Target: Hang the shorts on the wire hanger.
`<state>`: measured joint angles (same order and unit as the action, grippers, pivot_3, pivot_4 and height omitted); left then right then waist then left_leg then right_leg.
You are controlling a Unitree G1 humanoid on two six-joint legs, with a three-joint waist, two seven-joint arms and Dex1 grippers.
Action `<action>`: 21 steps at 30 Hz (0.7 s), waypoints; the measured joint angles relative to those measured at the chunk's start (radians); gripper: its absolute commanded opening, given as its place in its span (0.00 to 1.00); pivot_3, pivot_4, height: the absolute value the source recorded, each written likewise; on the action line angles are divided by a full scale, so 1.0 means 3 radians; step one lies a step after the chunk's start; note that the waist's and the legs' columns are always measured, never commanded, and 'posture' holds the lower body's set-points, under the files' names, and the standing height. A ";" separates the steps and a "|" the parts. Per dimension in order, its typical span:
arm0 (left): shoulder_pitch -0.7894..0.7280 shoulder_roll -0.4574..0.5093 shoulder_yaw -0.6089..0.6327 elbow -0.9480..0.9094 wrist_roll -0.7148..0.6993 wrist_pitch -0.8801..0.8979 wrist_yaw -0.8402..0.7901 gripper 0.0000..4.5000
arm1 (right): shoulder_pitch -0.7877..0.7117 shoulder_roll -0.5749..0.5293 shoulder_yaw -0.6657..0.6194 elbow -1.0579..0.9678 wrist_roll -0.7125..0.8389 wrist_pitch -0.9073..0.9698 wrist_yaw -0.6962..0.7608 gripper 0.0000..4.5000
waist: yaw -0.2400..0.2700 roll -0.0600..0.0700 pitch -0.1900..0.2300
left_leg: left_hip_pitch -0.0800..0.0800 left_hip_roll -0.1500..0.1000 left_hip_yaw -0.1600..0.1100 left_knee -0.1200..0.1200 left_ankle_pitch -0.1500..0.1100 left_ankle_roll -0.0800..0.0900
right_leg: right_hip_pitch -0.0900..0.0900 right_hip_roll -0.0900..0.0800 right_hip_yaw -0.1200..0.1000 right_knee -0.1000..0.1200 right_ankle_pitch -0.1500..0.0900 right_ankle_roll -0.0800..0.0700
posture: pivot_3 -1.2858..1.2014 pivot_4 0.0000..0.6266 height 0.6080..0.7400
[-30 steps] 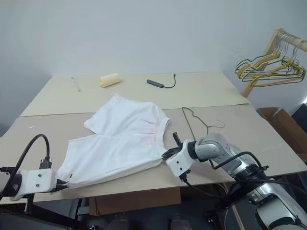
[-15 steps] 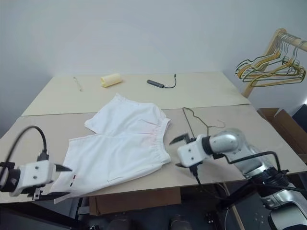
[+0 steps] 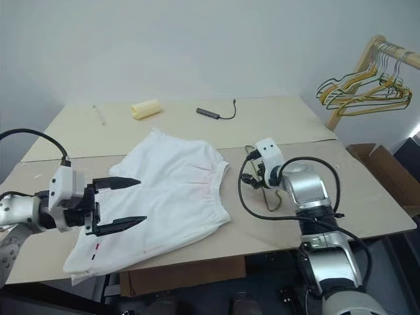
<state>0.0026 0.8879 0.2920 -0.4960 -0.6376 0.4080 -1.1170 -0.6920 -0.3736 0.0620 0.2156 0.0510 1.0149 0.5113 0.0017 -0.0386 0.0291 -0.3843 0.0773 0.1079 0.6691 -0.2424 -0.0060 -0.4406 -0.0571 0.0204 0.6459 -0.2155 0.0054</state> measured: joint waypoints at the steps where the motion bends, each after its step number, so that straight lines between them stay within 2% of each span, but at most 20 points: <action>1: -0.0012 0.0002 -0.0008 -0.0002 -0.0008 0.0020 0.0000 0.99 | 0.0004 0.0037 -0.0010 0.0034 0.0001 0.0004 -0.0086 1.00 | -0.0017 0.0001 0.0000 | 0.0000 -0.0001 -0.0001 0.0000 0.0000 0.0000 | 0.0000 0.0000 0.0000 0.0000 0.0000 0.0001 | 0.53 0.00 1.00; 5: -0.0021 0.0024 -0.0115 0.0003 0.0041 0.0012 -0.0033 0.99 | 0.0018 0.0058 -0.0034 0.0218 -0.0002 -0.0043 -0.0246 1.00 | -0.0064 0.0000 0.0000 | 0.0003 -0.0002 -0.0004 0.0000 0.0001 -0.0001 | 0.0004 0.0000 0.0000 0.0000 -0.0002 0.0007 | 0.53 0.00 1.00; 11: -0.0022 0.0034 -0.0120 0.0005 0.0040 -0.0047 -0.0113 0.99 | 0.0023 0.0000 -0.0044 0.0479 0.0103 -0.0041 -0.0074 1.00 | -0.0111 0.0001 0.0001 | 0.0003 -0.0002 -0.0009 0.0000 0.0001 -0.0001 | 0.0005 0.0001 0.0000 0.0000 -0.0004 0.0010 | 0.54 0.00 1.00; 14: -0.0022 0.0036 -0.0121 0.0006 0.0041 -0.0070 -0.0134 1.00 | 0.0027 -0.0080 0.0059 0.0536 0.0103 -0.0080 0.0069 0.86 | -0.0143 0.0001 0.0001 | 0.0003 -0.0002 -0.0011 0.0000 0.0001 -0.0001 | 0.0006 0.0001 -0.0001 0.0000 -0.0008 0.0017 | 0.54 0.00 1.00; 21: -0.0086 0.0048 -0.0151 0.0050 0.0097 -0.0129 -0.0175 1.00 | -0.0059 -0.0111 0.0100 0.0781 0.0013 -0.0194 0.0006 0.30 | -0.0153 -0.0001 -0.0001 | 0.0012 -0.0002 -0.0014 0.0000 0.0001 -0.0001 | 0.0013 0.0002 -0.0002 0.0000 -0.0014 0.0026 | 0.53 0.00 1.00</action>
<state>-0.0230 0.9022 0.2467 -0.4810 -0.6085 0.3695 -1.1693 -0.7098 -0.4069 0.0919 0.4498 0.0551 0.9567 0.5129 -0.0441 -0.0389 0.0290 -0.3808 0.0768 0.1038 0.6691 -0.2420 -0.0063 -0.4366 -0.0564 0.0200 0.6459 -0.2196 0.0133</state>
